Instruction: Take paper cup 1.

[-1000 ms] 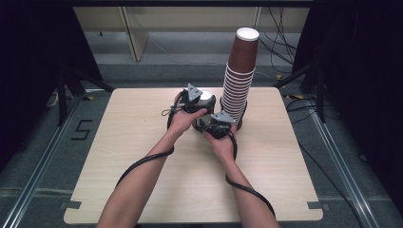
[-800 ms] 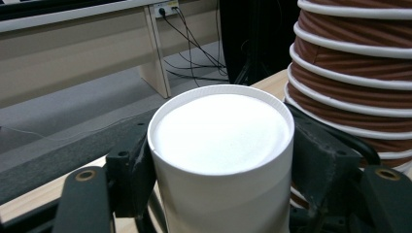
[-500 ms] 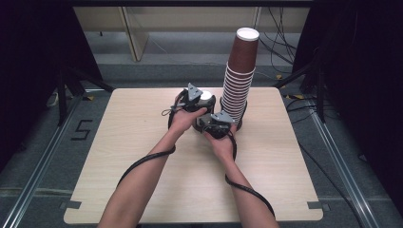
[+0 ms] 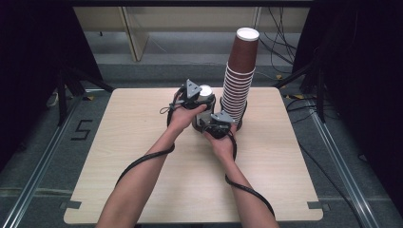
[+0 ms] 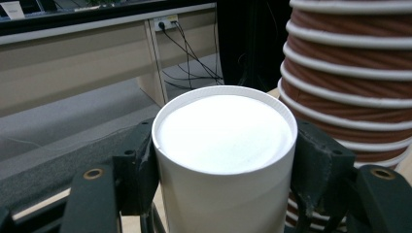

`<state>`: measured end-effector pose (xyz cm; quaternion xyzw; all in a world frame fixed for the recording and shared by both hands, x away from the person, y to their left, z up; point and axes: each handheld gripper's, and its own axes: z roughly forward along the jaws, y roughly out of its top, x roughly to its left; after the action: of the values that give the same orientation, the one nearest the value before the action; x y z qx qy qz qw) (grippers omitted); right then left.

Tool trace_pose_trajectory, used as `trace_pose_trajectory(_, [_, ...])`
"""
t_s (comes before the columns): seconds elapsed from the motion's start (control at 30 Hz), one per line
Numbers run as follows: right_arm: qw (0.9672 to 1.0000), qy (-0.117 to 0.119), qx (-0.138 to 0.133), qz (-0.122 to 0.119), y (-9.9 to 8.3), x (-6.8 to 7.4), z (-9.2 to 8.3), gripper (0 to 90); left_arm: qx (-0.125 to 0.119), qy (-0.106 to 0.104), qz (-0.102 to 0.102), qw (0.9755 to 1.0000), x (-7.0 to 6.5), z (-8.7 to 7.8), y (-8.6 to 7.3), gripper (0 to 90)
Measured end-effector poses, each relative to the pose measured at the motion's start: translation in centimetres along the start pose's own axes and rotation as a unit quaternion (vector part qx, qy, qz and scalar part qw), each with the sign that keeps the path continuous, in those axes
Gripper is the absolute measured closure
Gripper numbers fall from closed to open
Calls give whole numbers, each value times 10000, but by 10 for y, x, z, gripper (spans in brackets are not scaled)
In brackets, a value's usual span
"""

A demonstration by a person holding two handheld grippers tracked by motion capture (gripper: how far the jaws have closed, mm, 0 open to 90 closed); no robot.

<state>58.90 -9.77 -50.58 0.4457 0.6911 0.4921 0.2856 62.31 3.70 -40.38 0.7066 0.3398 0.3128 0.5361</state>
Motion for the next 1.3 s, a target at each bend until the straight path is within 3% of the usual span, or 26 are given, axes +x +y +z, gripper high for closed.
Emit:
trace_pose_trajectory(0.03, [10000,-36,-15,-55,0,0,0,342,-30,5,9,10000,0,-2,2,332])
trace_pose_trajectory(0.07, [10000,-57,-43,-30,0,0,-1,334,-70,6,22,10000,-1,-4,6,332])
trace_pose_trajectory(0.1, [10000,69,1,37,0,-1,-3,330,-97,11,34,9999,-1,-6,8,332])
trace_pose_trajectory(0.17, [10000,16,2,91,0,1,-5,311,-153,27,54,9999,-1,-9,13,331])
trace_pose_trajectory(0.23, [9998,155,104,-71,1,-1,-8,287,-198,39,93,9998,-1,-15,19,331])
trace_pose_trajectory(0.27, [9998,145,108,119,1,1,-9,281,-194,53,130,9997,-2,-17,21,331])
trace_pose_trajectory(0.3, [9998,175,41,25,0,-1,-9,277,-223,41,120,9997,-2,-20,23,331])
trace_pose_trajectory(0.43, [9992,327,123,212,2,0,-18,252,-171,81,105,9998,-3,-31,31,331])
trace_pose_trajectory(0.5, [9993,341,69,125,2,-1,-21,247,-192,65,115,9997,-3,-36,34,331])
trace_pose_trajectory(0.53, [9991,379,173,-8,4,-3,-24,247,-208,59,115,9997,-3,-38,35,331])
trace_pose_trajectory(0.57, [9990,413,95,158,3,-1,-25,247,-227,40,108,9997,-3,-40,36,331])
trace_pose_trajectory(0.63, [9988,459,125,138,4,-2,-30,247,-284,10,69,9996,-3,-45,39,331])
trace_pose_trajectory(0.73, [9988,464,69,-166,5,-6,-34,247,-370,1,153,9992,-3,-49,42,332])
trace_pose_trajectory(0.77, [9989,462,3,-54,4,-4,-34,247,-344,-28,86,9994,-5,-51,43,332])
trace_pose_trajectory(0.83, [9990,443,100,-48,5,-4,-40,247,-358,-32,98,9993,-4,-54,44,332])
trace_pose_trajectory(0.93, [9988,480,3,-100,5,-4,-42,247,-399,-30,74,9992,-4,-60,46,332])
trace_pose_trajectory(1.0, [9980,552,-61,-302,5,-6,-43,247,-421,-44,61,9991,-3,-64,47,332])
trace_pose_trajectory(1.03, [9984,531,-9,-191,5,-4,-46,248,-435,-57,46,9990,-3,-67,47,332])
trace_pose_trajectory(1.1, [9981,575,-48,-203,4,-4,-48,248,-464,-67,119,9988,-2,-72,48,332])
trace_pose_trajectory(1.17, [9980,615,94,-148,4,-3,-53,250,-378,-126,85,9992,-3,-78,46,332])
trace_pose_trajectory(1.2, [9974,612,-1,-386,4,-5,-54,251,-368,-129,96,9992,-3,-80,45,332])
trace_pose_trajectory(1.3, [9973,639,115,-335,4,-5,-61,252,-301,-147,66,9994,-2,-87,41,332])
